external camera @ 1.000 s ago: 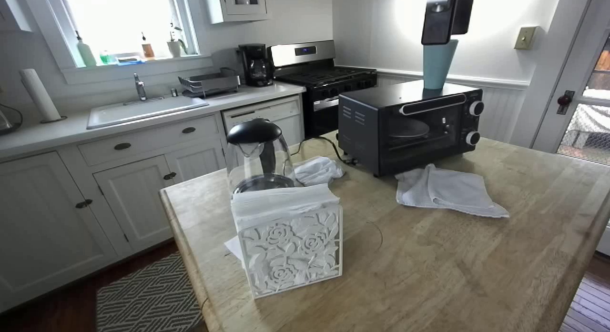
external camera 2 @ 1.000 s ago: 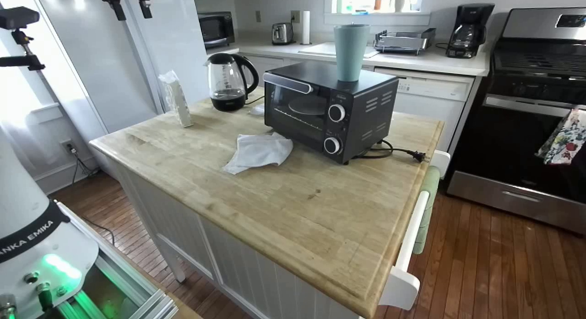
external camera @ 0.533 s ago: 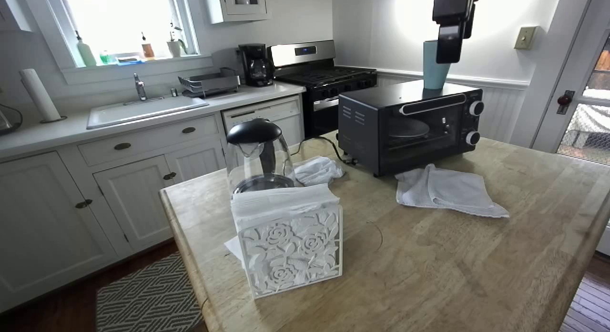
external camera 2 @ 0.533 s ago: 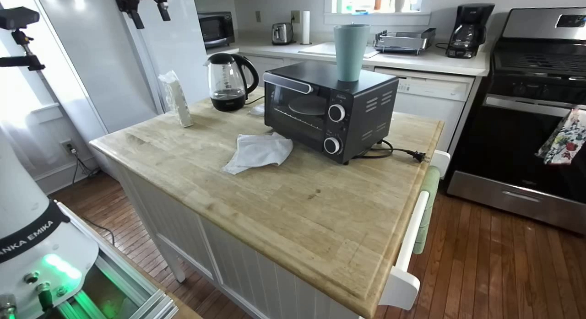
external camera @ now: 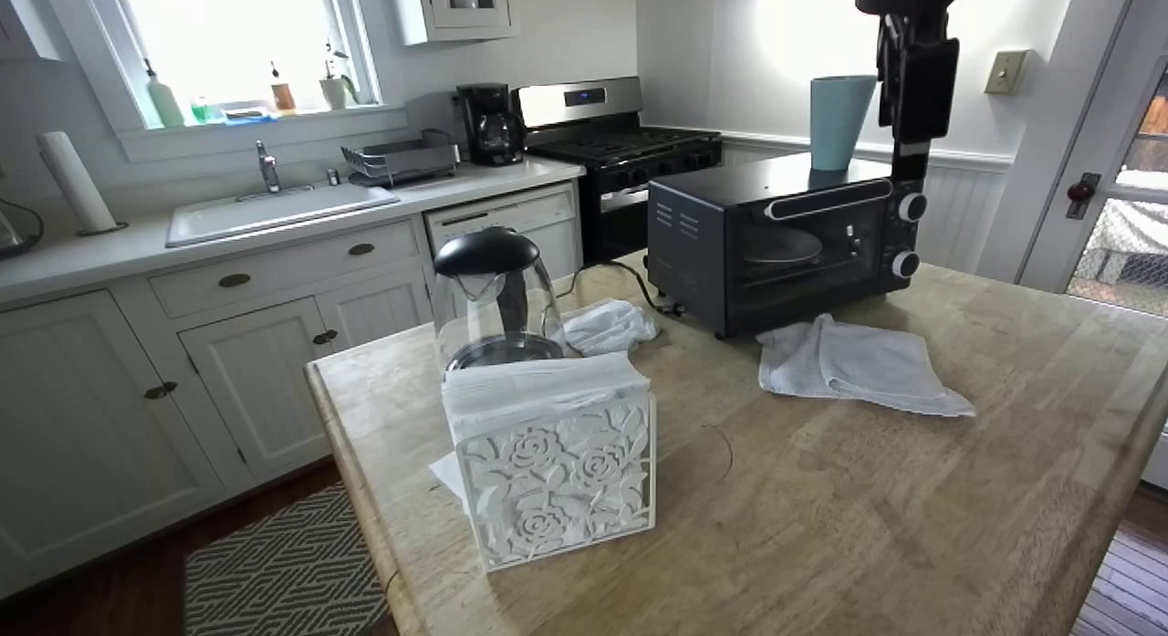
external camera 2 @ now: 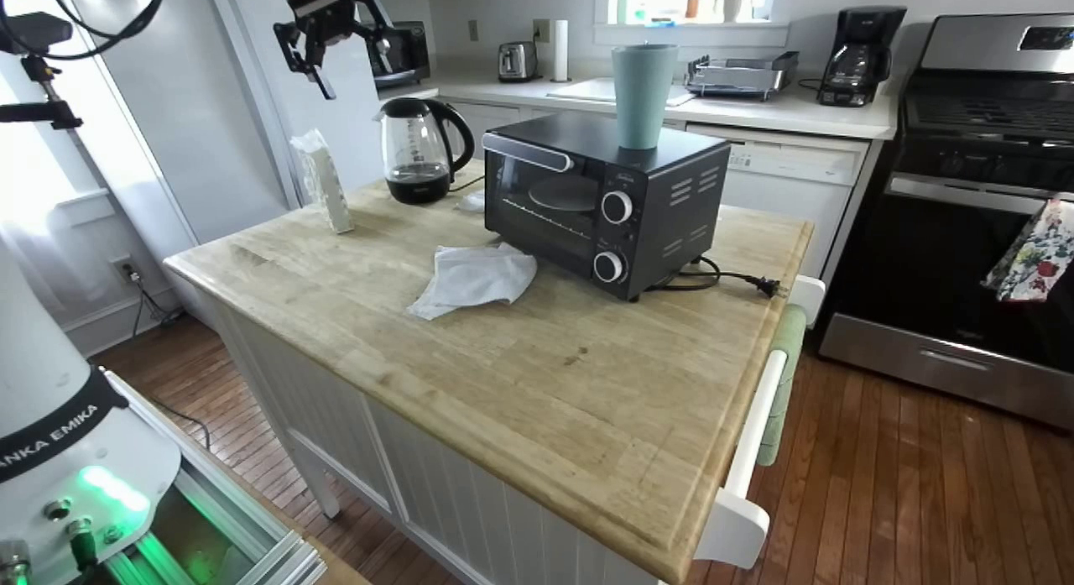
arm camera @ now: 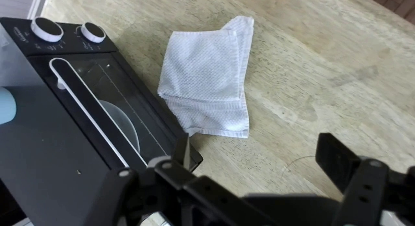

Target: Open the toaster oven door

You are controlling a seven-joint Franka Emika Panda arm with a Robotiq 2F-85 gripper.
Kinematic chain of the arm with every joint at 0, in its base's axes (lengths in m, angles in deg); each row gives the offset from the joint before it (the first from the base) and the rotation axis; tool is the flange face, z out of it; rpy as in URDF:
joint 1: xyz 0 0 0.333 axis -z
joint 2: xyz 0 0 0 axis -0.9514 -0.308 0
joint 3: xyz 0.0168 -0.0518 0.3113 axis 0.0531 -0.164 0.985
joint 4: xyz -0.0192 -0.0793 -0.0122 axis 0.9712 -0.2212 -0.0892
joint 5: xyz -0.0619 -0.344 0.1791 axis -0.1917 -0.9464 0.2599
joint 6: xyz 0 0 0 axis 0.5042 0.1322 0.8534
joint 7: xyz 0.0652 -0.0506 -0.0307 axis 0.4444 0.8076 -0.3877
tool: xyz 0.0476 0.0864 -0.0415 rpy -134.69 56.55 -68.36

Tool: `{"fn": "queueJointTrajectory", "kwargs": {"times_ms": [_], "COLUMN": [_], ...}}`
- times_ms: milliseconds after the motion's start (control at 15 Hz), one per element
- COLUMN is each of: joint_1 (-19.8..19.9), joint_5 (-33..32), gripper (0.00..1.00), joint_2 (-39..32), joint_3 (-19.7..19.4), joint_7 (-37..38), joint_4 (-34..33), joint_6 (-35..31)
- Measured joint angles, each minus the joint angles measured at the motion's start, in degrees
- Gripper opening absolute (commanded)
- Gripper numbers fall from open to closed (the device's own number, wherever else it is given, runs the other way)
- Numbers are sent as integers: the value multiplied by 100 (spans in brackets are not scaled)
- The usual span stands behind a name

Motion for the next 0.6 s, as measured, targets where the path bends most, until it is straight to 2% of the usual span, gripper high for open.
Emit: {"fn": "queueJointTrajectory", "kwargs": {"times_ms": [333,600], "joint_1": [159,183], "joint_5": [-104,-93], "gripper": [100,100], "joint_2": [-80,-122], "joint_3": [-744,-839], "joint_7": [-1427,-1610], "joint_4": [625,670], "joint_6": [-1624,-1820]}}
